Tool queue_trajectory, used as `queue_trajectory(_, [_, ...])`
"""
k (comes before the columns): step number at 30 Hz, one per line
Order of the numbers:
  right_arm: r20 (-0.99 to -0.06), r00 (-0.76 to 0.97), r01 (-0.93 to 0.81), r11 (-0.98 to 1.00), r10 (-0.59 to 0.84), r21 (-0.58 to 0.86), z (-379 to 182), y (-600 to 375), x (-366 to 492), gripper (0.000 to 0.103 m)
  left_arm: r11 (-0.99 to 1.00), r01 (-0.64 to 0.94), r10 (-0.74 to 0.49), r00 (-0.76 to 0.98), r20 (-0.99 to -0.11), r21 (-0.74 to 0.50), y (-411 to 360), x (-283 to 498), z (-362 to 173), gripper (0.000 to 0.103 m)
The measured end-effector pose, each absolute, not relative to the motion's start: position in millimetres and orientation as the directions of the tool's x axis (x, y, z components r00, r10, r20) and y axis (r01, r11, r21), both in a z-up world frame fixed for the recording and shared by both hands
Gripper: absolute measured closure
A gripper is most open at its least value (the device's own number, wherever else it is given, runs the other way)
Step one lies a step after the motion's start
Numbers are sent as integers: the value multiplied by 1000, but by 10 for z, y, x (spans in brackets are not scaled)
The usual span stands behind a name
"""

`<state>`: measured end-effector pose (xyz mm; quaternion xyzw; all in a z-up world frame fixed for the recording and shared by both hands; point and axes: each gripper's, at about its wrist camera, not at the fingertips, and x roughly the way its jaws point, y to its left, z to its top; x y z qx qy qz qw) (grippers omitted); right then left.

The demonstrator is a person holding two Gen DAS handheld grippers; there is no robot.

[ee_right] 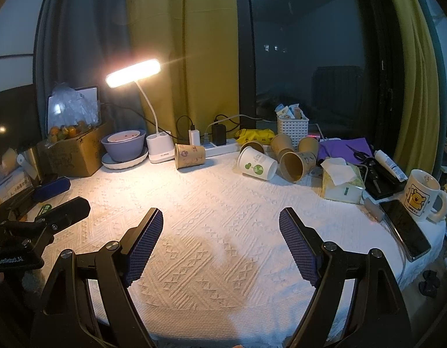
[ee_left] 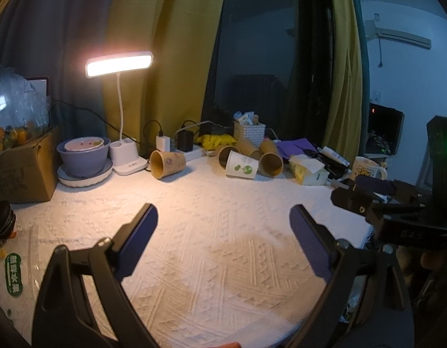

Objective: Flip cup upright

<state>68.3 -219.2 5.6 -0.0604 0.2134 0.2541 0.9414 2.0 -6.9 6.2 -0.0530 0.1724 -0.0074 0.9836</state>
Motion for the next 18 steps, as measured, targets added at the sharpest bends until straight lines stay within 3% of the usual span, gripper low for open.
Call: queue_trajectory(18, [-427, 783, -501, 865, 452, -3, 54, -2192, 678, 18, 994, -2, -34, 942, -335, -109, -72, 12, 64, 10])
